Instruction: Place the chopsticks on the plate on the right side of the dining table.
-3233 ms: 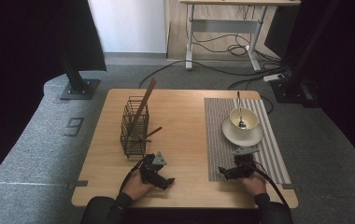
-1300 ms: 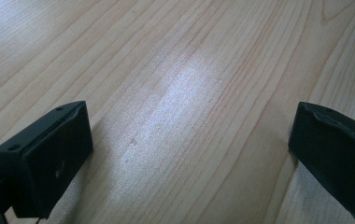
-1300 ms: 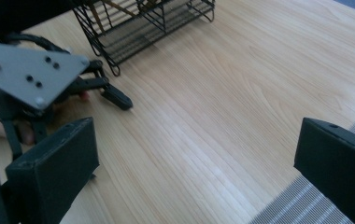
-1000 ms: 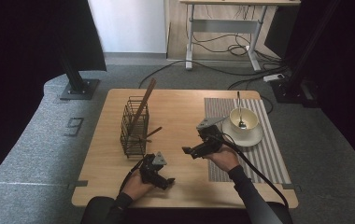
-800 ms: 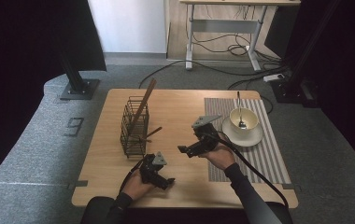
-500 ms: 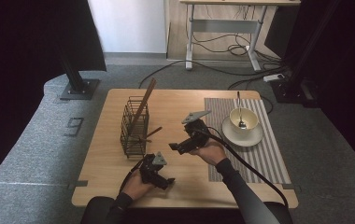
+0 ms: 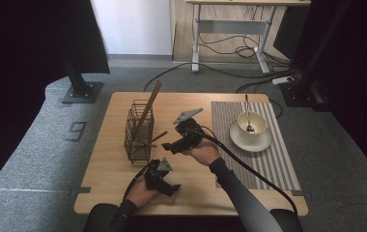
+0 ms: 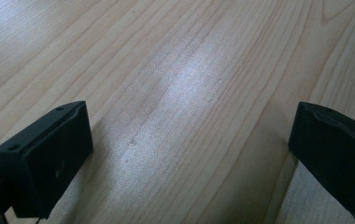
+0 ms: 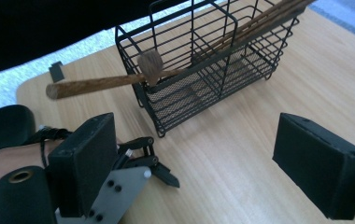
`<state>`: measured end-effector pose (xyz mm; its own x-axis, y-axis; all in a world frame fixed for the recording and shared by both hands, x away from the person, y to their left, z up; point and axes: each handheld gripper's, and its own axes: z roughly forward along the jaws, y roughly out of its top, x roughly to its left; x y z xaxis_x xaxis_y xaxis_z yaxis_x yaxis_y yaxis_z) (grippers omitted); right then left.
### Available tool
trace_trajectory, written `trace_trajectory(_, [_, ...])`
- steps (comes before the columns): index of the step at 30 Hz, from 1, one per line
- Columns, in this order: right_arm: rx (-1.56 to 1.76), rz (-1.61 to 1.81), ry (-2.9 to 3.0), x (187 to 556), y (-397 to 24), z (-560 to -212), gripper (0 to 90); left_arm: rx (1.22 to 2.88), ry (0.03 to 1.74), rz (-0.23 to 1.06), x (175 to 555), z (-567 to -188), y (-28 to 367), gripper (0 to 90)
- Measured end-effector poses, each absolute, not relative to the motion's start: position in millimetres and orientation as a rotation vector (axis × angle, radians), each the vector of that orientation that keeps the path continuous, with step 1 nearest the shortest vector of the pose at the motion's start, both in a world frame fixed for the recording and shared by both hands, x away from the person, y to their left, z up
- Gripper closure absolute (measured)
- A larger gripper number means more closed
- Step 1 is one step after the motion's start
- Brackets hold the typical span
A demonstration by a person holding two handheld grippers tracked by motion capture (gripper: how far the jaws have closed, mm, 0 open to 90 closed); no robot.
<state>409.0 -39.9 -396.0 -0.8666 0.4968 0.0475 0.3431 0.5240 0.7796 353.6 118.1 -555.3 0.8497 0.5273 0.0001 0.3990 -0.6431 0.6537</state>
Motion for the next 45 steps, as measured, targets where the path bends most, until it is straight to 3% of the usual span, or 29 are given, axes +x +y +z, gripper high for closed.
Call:
trace_trajectory(4, [0.719,1.263,2.588,412,-31,-396,20.4,2.353,0.668,0.250,354,-555,118,0.0])
trace_trajectory(10, [0.680,1.292,2.612,412,-20,-395,40.1,2.347,0.671,0.248,354,-556,118,0.0])
trace_trajectory(11, [0.680,1.292,2.612,412,-20,-395,40.1,2.347,0.671,0.248,354,-556,118,0.0])
trace_trajectory(12, [0.678,1.295,2.613,412,-17,-395,47.3,2.347,0.671,0.249,354,-556,118,0.0])
trace_trajectory(16, [0.676,1.295,2.625,412,-13,-394,56.4,2.347,0.671,0.249,354,-555,118,0.0])
trace_trajectory(17, [0.658,1.303,2.632,412,-11,-394,63.1,2.352,0.668,0.251,354,-555,118,0.0])
trace_trajectory(18, [0.658,1.303,2.632,412,-11,-394,63.1,2.352,0.668,0.251,354,-555,118,0.0])
trace_trajectory(21, [0.636,1.297,2.627,411,-10,-395,74.8,2.351,0.669,0.251,354,-555,118,0.0])
trace_trajectory(29, [0.611,1.321,2.639,410,-10,-395,82.4,2.352,0.669,0.251,354,-555,118,0.0])
trace_trajectory(45, [0.572,1.311,2.627,400,-27,-370,82.5,2.352,0.669,0.251,354,-555,118,0.0])
